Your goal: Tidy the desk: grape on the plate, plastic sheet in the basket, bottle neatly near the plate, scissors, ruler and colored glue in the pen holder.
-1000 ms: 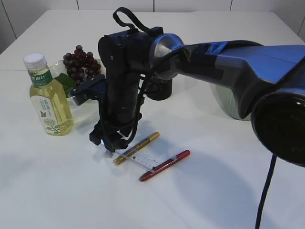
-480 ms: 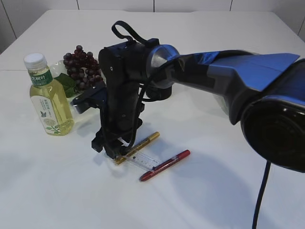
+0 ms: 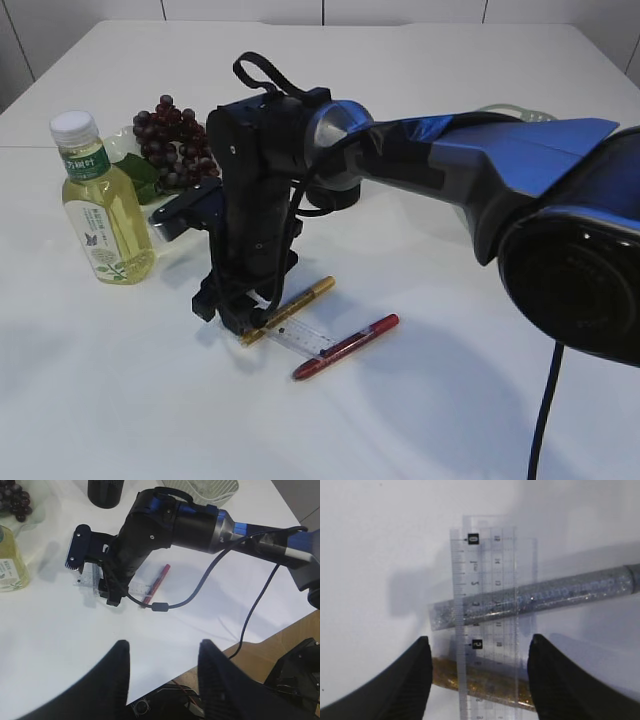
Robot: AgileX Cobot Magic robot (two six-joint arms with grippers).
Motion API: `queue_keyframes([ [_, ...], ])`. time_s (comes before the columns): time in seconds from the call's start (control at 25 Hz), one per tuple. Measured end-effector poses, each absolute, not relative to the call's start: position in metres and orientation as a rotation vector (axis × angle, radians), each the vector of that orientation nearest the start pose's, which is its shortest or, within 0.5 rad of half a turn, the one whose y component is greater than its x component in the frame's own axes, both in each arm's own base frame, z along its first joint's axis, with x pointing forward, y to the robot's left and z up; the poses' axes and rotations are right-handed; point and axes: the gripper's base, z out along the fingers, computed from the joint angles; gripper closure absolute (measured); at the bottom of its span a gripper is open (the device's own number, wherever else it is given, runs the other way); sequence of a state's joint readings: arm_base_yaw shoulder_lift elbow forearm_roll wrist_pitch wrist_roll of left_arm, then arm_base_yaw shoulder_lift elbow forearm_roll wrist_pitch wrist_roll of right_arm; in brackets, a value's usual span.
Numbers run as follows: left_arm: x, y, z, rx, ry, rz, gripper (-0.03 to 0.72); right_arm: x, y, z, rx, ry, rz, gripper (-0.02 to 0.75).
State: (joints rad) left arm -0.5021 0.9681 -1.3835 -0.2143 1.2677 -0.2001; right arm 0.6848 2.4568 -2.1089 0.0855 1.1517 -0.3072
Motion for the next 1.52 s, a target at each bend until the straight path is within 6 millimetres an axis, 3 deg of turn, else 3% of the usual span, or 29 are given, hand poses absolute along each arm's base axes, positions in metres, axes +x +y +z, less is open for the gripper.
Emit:
queue_keyframes([
  [1.08,0.1186,-0.0863,0.4562,0.388,2.362,-0.613,0.357,0.3873,0.3254,0.1292,-1.393,2.675,0.159,0.261],
  [1.52,0.1185,-0.0864,0.4563,0.388,2.362,-0.616,0.357,0.3873,0.3235,0.1289,-1.408,2.68,0.13,0.377],
])
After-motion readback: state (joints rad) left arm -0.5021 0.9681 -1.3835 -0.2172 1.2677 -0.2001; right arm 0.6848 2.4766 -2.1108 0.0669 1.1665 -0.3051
